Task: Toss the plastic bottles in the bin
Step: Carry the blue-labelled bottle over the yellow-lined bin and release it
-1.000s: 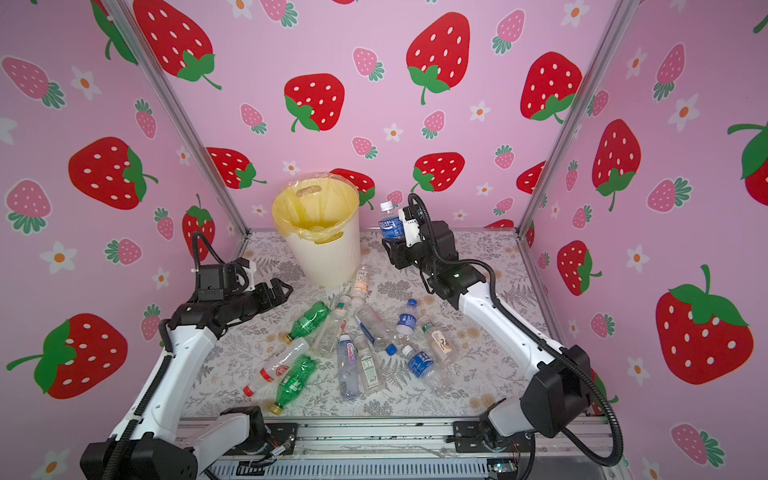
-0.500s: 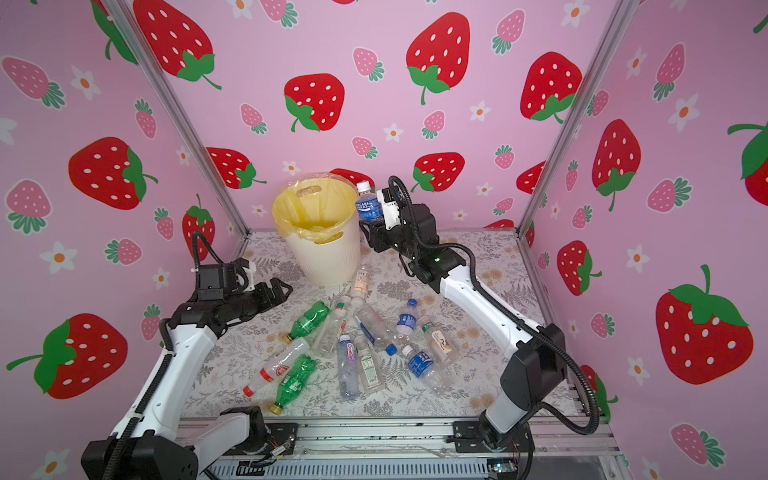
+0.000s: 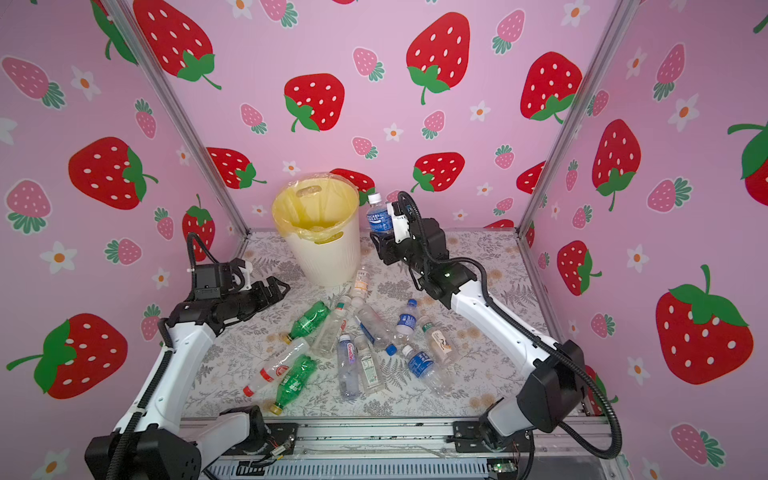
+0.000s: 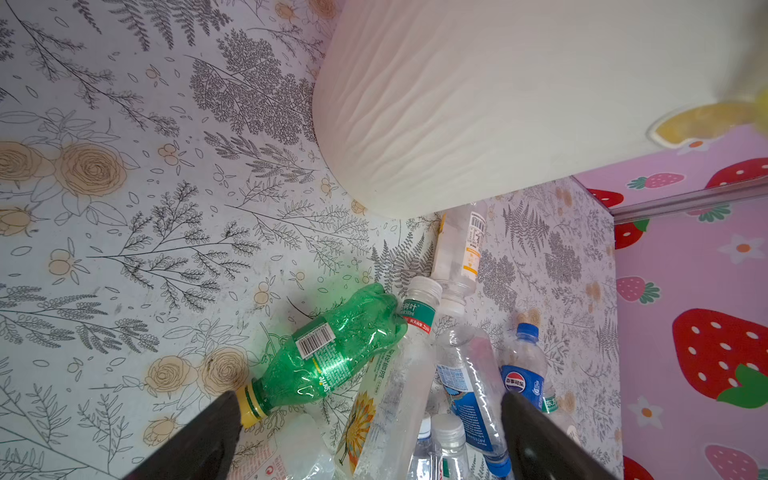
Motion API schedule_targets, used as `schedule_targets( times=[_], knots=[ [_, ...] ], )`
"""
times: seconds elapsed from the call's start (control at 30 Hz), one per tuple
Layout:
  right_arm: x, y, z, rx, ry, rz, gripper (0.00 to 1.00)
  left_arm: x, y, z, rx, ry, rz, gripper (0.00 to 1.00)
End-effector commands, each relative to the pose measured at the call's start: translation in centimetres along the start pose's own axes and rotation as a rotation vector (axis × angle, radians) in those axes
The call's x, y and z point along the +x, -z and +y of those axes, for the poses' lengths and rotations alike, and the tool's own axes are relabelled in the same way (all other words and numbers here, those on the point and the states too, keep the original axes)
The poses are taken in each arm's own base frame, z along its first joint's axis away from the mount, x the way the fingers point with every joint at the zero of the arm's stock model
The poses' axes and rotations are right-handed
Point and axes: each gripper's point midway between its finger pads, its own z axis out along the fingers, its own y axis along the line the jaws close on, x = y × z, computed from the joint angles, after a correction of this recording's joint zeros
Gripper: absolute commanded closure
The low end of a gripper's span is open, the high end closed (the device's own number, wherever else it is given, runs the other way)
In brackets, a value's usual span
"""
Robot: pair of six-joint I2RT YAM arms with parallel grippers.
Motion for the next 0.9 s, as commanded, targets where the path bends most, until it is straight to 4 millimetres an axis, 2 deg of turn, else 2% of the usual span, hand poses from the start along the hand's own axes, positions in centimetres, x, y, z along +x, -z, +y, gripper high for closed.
schedule_targets(
  times=[0.0,0.13,0.3,0.43,0.53,0.57,0.6,0.67,0.7,0.77,0.87],
  knots=[
    [-0.2,1.5,-0.1,0.022,0.014,-0.036,0.53,-0.2,-0.3,-0.2,0.037,0.025,0.007,0.01],
    [0.2,1.8,0.2,0.017,0.005,-0.034,0.53,-0.2,-0.3,-0.2,0.043,0.037,0.011,0.01],
    [-1.7,-0.1,1.6,-0.014,0.004,-0.06,0.52,-0.4,-0.1,0.1,0.04,0.041,-0.002,0.01],
    [-5.4,-4.1,4.2,-0.067,0.027,-0.113,0.52,-0.5,-0.2,0.3,0.041,0.058,-0.002,0.01],
    [-8.5,-8.6,5.8,-0.088,0.042,-0.152,0.52,-0.6,-0.2,0.5,0.039,0.064,0.0,0.01],
    [-8.9,-10.5,6.2,-0.1,0.042,-0.151,0.52,-0.6,-0.3,0.6,0.038,0.066,0.0,0.01],
    [-10.1,-11.7,6.6,-0.112,0.043,-0.168,0.49,-0.5,-0.2,0.7,0.036,0.069,0.0,0.01],
    [-11.3,-14.6,6.6,-0.096,0.04,-0.18,0.11,-0.6,-0.3,0.8,0.037,0.075,-0.001,0.01],
    [-11.6,-15.4,6.6,-0.097,0.046,-0.194,0.01,-0.7,-0.3,0.8,0.038,0.076,-0.003,0.01],
    [-12.7,-15.6,6.4,-0.084,0.024,-0.243,0.01,-0.7,-0.2,0.9,0.034,0.078,-0.004,0.01],
    [-13.0,-14.5,6.8,-0.113,0.012,-0.282,0.01,-0.8,0.0,1.1,0.025,0.079,-0.015,0.01]
  ],
)
